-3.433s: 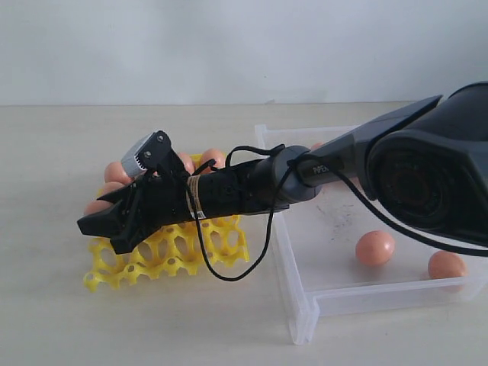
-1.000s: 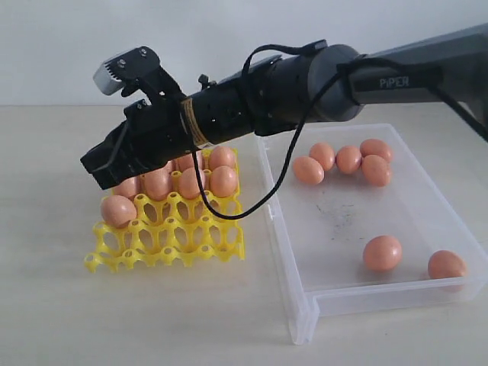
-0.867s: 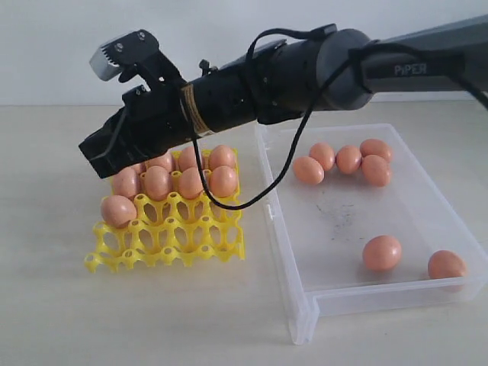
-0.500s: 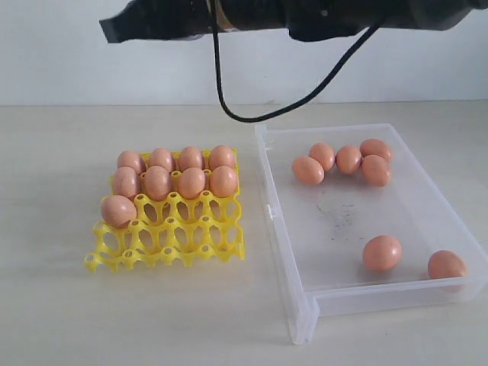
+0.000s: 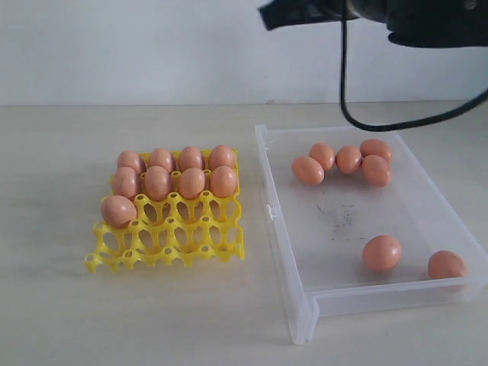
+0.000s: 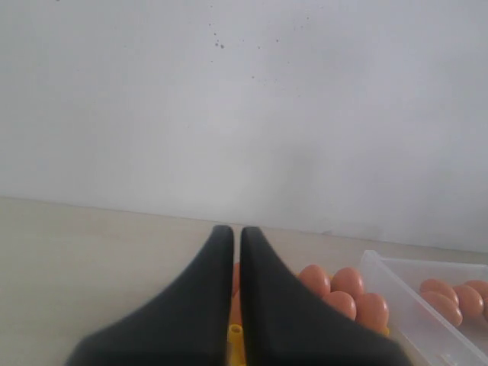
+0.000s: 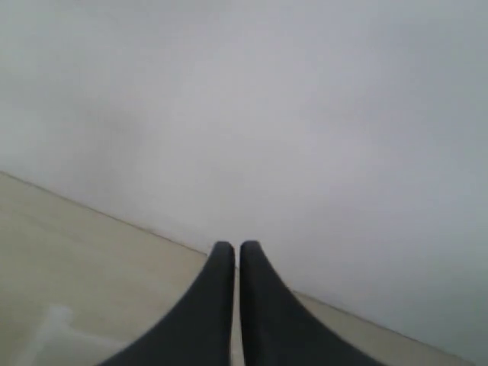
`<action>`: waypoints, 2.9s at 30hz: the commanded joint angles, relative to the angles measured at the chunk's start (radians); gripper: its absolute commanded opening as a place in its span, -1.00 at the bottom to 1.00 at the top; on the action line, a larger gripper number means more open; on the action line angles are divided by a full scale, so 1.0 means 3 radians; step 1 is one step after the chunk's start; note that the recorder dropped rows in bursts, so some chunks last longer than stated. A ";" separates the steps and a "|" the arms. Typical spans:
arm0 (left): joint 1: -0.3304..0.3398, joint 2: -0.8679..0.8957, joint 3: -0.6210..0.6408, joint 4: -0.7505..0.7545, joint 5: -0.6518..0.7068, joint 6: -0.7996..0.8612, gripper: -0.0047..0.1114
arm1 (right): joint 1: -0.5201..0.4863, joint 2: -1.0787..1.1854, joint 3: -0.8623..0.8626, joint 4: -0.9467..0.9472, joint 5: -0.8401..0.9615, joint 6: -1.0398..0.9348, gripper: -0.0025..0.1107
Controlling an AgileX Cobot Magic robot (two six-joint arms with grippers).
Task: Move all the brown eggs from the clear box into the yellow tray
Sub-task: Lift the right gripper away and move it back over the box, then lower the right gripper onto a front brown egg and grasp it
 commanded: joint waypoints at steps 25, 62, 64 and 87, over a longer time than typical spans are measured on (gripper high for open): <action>-0.0019 -0.0009 -0.0010 -0.0030 -0.0054 -0.0025 -0.85 | -0.1129 0.0711 0.0034 0.4841 0.0709 -0.4210 -0.92; -0.0019 -0.0009 -0.0010 -0.0030 -0.0054 -0.0025 -0.85 | -0.1129 0.1084 0.0147 0.5325 0.1101 -0.3775 0.02; -0.0019 -0.0009 -0.0010 -0.0030 -0.0054 -0.0025 -0.85 | -0.1129 0.1084 0.0147 0.5332 0.1100 -0.3775 0.02; -0.0019 -0.0009 -0.0010 -0.0030 -0.0054 -0.0025 -0.85 | -0.1129 0.1171 0.0310 0.5394 0.0731 -0.3856 0.02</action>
